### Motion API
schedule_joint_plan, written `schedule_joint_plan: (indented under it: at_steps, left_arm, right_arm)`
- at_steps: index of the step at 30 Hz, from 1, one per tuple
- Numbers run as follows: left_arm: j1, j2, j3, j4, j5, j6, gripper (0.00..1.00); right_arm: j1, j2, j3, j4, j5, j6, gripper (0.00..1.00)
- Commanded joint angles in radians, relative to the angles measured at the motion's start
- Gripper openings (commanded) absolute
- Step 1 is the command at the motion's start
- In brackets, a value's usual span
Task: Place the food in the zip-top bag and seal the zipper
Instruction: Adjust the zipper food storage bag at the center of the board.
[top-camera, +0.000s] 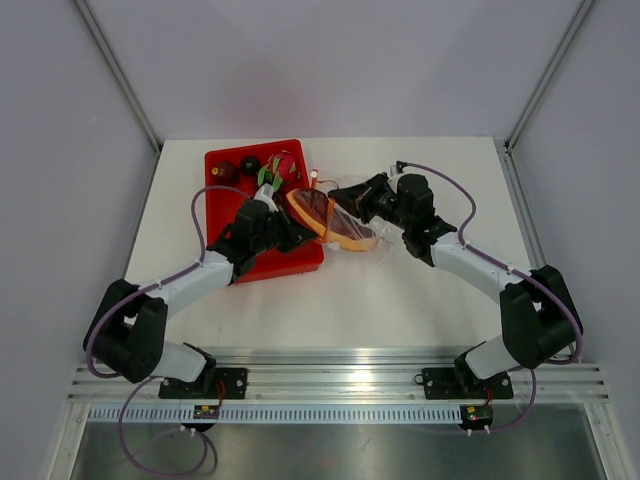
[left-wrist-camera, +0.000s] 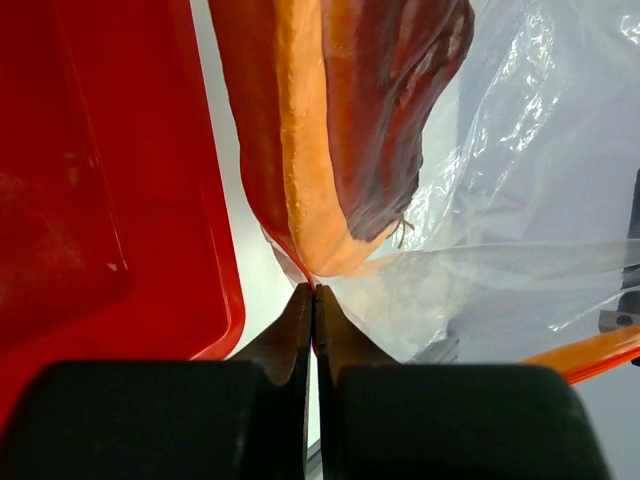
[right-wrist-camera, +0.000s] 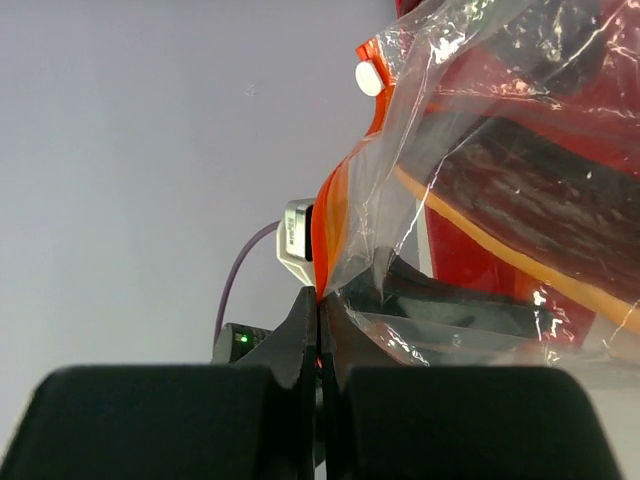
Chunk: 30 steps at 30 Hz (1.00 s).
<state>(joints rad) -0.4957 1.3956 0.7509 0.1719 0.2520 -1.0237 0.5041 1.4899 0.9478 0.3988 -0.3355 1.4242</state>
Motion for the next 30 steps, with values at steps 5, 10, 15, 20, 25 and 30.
schedule_joint_plan:
  at_steps: [5,10,15,20,25,30]
  left_arm:
    - [0.005,-0.122,0.177,-0.167,-0.014,0.209,0.00]
    - [-0.015,-0.144,0.292,-0.285,0.039,0.329,0.00]
    - [-0.029,-0.150,0.355,-0.318,0.075,0.352,0.00]
    - [-0.038,-0.191,0.389,-0.313,0.073,0.361,0.00]
    - [-0.063,-0.153,0.338,-0.256,0.079,0.337,0.00]
    - [-0.109,-0.127,0.370,-0.242,0.079,0.336,0.00]
  right_arm:
    - [-0.039,0.030,0.120,-0.098,-0.117,-0.119,0.00]
    - [-0.104,0.098,0.252,-0.265,-0.161,-0.258,0.00]
    - [-0.113,0.104,0.415,-0.360,-0.186,-0.343,0.00]
    - [-0.111,0.017,0.438,-0.380,-0.180,-0.412,0.00]
    - [-0.113,-0.019,0.332,-0.426,-0.126,-0.481,0.00]
    - [-0.116,0.013,0.423,-0.466,-0.161,-0.518,0.00]
